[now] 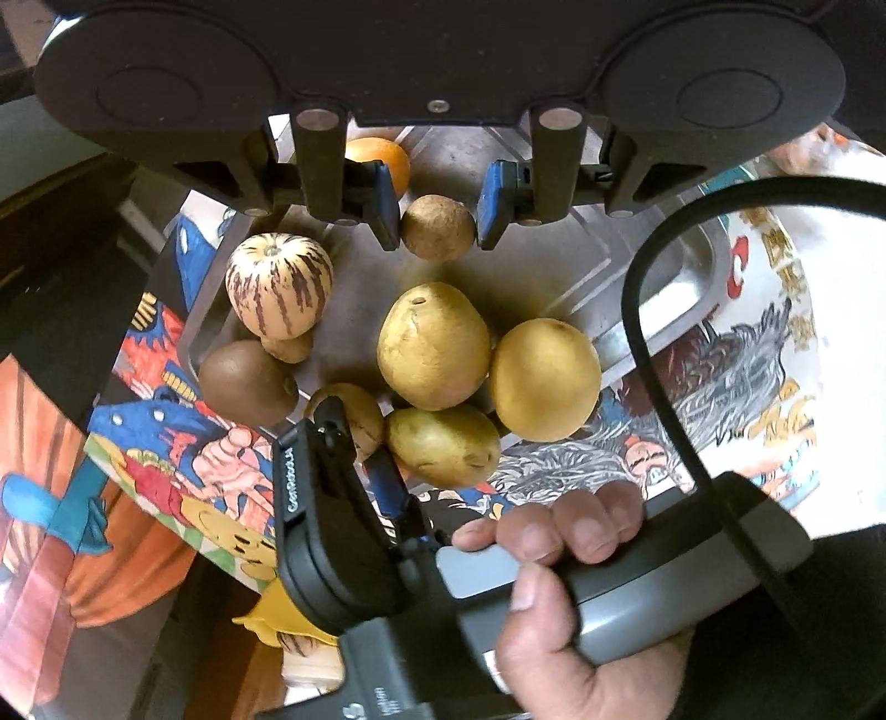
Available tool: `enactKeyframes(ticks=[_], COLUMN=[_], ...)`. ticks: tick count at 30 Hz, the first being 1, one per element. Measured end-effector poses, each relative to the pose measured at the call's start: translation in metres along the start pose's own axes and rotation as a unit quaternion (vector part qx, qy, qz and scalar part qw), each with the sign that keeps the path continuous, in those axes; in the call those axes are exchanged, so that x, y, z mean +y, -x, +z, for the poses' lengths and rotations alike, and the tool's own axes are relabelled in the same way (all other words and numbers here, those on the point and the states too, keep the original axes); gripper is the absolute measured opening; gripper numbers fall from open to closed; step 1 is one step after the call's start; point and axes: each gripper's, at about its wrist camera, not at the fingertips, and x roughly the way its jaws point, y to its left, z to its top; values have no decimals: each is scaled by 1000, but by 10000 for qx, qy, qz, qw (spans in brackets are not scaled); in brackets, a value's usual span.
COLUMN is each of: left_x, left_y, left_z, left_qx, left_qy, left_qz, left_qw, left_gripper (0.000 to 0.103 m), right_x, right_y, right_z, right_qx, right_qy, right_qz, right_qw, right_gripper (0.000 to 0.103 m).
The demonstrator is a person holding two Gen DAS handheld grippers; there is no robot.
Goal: Organize fruits
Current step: 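Lower the pepino and brown fruit onto the tray while both tools open, then withdraw both open tools up and back from the tray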
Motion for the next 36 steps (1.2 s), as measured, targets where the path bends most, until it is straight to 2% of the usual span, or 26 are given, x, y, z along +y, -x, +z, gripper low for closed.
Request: enactKeyframes(ticks=[4, 9, 12, 14, 18, 26, 36], left_x=[-2, -4, -4, -4, -5, -7, -5], left_y=[4, 8, 13, 17, 25, 54, 89], left_z=[-2, -4, -6, -8, -12, -28, -58], left_qx=[-73, -146, -216, -283, -371, -712, -954], left_qy=[43, 117, 203, 258, 355, 492, 842], left_qz=[40, 71, 26, 28, 24, 41, 192], left_qw=[10000, 9998, 9996, 9993, 9987, 9962, 9917], left_gripper=[45, 45, 52, 60, 62, 75, 81], right_x=[3, 0, -2, -5, -11, -23, -27], right_y=[1, 5, 10, 13, 19, 36, 61], right_z=[-4, -8, -12, -14, -19, -25, -27], right_qx=[-62, -138, -192, -233, -320, -545, -753], right_qy=[136, 4, -123, -238, -451, -879, -1234], right_qz=[-137, -167, -193, -212, -255, -350, -449], right_qw=[9998, 9998, 9996, 9992, 9981, 9940, 9885], right_gripper=[33, 33, 35, 37, 40, 46, 53])
